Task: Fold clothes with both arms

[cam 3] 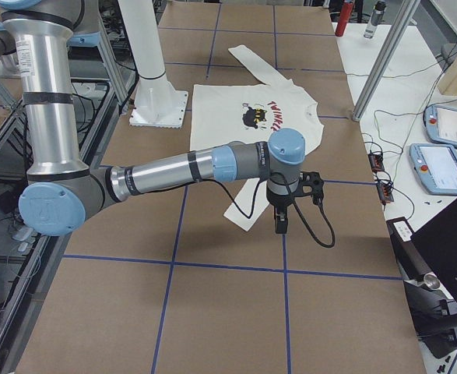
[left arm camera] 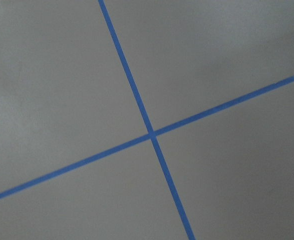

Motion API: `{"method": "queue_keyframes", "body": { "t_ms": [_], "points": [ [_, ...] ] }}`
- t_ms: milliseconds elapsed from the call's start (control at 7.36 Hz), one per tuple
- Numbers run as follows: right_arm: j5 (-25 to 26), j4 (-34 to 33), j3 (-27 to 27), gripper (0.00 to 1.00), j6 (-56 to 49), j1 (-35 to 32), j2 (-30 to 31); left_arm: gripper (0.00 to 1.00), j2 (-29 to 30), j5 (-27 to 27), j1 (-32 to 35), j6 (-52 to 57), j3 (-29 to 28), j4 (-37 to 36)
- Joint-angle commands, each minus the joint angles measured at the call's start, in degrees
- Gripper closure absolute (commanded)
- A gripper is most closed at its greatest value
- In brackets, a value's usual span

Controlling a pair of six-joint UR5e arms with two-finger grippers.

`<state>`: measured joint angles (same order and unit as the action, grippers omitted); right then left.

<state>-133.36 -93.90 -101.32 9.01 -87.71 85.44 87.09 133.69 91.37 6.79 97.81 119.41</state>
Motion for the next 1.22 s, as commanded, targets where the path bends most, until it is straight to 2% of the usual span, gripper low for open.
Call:
{"method": "queue_keyframes", "body": {
  "t_ms": [0,136,272,408,543,815,951,1087],
  "points": [
    [-2.41,10.78,2.50,0.00,4.34,0.00,1.04,0.00,1.42,0.25,0.04,-1.07,-0.26,3.99],
    [-4.43,17.80,4.01,0.00,4.26,0.00,0.53,0.00,1.42,0.26,0.04,-1.08,-0.08,3.99],
    [-4.54,22.75,3.59,0.00,5.91,1.21,0.78,0.00,1.42,0.26,0.04,-1.16,0.62,3.99],
    [-4.28,24.54,3.84,0.00,7.50,3.31,1.22,0.00,1.42,0.26,0.04,-1.16,0.71,3.99],
    [-2.97,30.47,3.93,0.00,9.86,6.21,2.09,0.00,1.15,0.26,0.04,-1.16,0.89,3.99],
    [12.70,41.45,4.63,0.00,28.68,19.61,2.89,0.00,1.06,0.26,0.04,-0.99,0.98,4.08],
    [13.91,49.09,6.90,0.01,35.57,22.55,4.89,0.00,1.06,0.26,0.04,-0.99,0.98,4.08],
    [14.18,57.17,7.18,0.11,40.86,24.67,9.09,0.00,1.15,0.26,-0.05,-1.07,0.98,4.08]
  ]
}}
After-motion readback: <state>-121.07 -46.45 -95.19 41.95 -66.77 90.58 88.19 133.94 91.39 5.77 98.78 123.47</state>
